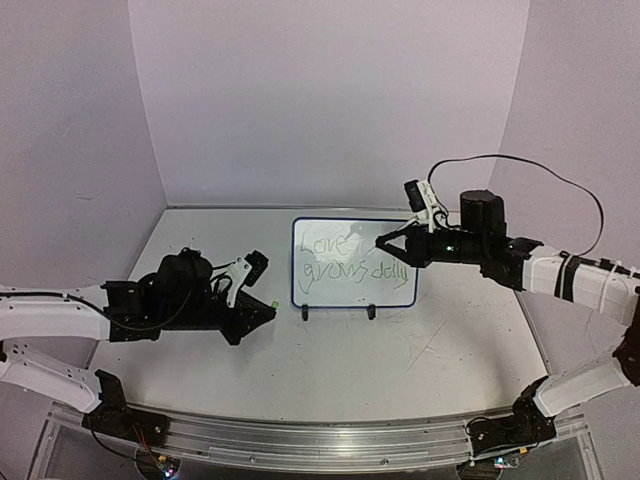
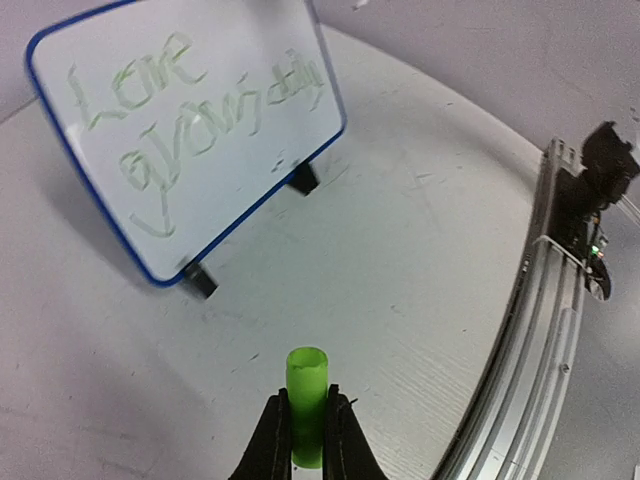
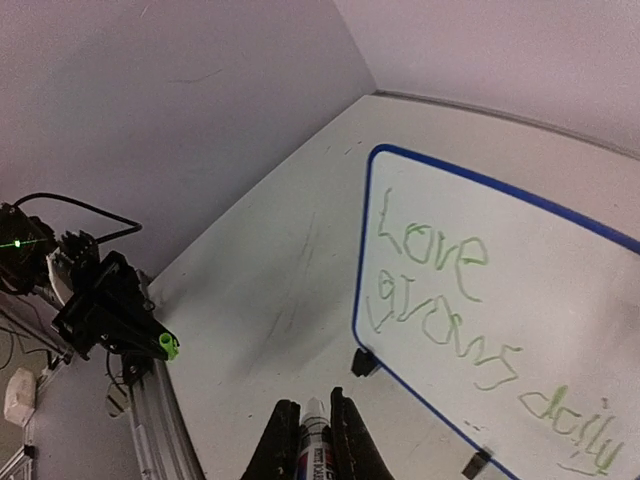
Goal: Write a sentence on the whiteboard
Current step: Insert the whiteboard marker without the cap into the pen cap, then put down the whiteboard marker at the center of the board.
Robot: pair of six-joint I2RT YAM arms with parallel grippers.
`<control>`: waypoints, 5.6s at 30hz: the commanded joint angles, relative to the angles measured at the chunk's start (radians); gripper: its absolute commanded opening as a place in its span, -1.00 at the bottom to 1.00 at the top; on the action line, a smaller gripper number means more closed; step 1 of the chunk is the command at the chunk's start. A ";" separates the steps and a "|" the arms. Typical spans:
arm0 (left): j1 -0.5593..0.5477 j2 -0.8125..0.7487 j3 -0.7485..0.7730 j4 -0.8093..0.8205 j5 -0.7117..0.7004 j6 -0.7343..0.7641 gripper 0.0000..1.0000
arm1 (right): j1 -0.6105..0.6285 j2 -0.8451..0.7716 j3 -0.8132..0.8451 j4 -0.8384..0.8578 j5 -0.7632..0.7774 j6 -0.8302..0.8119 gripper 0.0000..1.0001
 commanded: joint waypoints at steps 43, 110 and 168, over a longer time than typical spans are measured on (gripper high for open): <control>-0.068 0.090 -0.047 0.294 0.009 0.333 -1.00 | 0.372 0.261 0.266 -0.157 0.085 -0.047 -1.00; -0.068 0.078 -0.069 0.314 -0.014 0.256 -1.00 | 0.417 0.394 0.235 -0.045 0.070 -0.018 -1.00; -0.108 0.421 0.175 -0.259 -0.085 0.003 -1.00 | 0.263 -0.336 0.035 -0.399 0.858 -0.051 0.97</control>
